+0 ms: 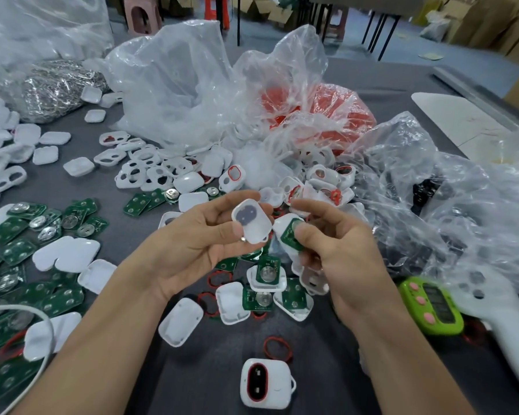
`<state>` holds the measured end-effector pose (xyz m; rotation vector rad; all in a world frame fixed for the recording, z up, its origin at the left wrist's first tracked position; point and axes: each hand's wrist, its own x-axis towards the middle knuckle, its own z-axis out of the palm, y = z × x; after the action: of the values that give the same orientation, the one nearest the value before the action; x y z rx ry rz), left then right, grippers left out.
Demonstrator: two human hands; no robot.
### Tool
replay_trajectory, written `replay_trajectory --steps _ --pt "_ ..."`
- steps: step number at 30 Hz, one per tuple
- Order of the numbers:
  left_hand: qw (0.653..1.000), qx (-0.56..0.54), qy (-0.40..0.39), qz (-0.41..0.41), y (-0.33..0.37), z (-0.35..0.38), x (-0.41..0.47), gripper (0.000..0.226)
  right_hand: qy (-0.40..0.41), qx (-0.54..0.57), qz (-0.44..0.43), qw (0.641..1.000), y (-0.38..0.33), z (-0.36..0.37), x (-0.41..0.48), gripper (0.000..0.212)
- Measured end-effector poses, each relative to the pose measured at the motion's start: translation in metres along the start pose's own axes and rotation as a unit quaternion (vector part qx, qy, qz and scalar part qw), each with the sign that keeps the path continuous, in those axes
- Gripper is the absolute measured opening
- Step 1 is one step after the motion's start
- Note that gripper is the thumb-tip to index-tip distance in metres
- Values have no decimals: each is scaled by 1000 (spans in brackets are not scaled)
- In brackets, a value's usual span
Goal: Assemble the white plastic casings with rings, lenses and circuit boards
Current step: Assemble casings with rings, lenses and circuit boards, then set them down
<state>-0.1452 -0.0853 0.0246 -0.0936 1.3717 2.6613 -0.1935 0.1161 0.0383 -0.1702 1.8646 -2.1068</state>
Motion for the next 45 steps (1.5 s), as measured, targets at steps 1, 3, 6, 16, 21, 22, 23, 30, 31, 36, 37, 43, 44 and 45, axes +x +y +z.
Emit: replay_trajectory --steps 1,3,6,16,21,22,23,30,31,36,37,43,44,45 --pt "1000 -3 0 0 0 -1 0 53 -5 -24 -12 1000 0 -1 0 33" --pt "1000 -13 -8 1 1 -2 -1 60 -11 -63 -37 997 -1 -3 1 40" --pt "1000 -3 -4 4 1 -3 -1 57 28 -117 -80 990 -2 -12 3 27" --pt "999 23 -21 -7 1 -8 -1 44 78 -230 -159 957 -3 -17 0 31" --pt "999 18 -34 -18 0 -9 -1 46 59 -149 -162 974 -17 2 -2 19" --pt "999 17 -40 -20 -1 -9 -1 45 36 -130 -161 978 -21 6 -1 16" --pt "999 16 -45 -24 -1 -9 -1 44 9 -120 -162 979 -26 10 2 14" --pt "996 -9 -71 -56 -4 -9 -1 39 -96 -134 -177 970 -31 25 12 21" --pt "996 -8 -74 -57 -5 -9 -1 39 -95 -133 -178 970 -29 25 11 20" --pt "996 -3 -66 -59 -7 -9 2 46 -68 -151 -162 973 -18 24 10 15" --pt "996 -3 -65 -59 -7 -9 3 47 -58 -160 -160 972 -17 24 10 16" --pt "997 -8 -55 -59 -7 -9 3 51 -53 -144 -137 979 -15 22 12 20" --pt "997 -6 -54 -60 -7 -9 3 52 -53 -144 -136 979 -14 21 12 20" --pt "997 -4 -53 -60 -7 -9 3 53 -53 -141 -136 979 -14 20 13 21"
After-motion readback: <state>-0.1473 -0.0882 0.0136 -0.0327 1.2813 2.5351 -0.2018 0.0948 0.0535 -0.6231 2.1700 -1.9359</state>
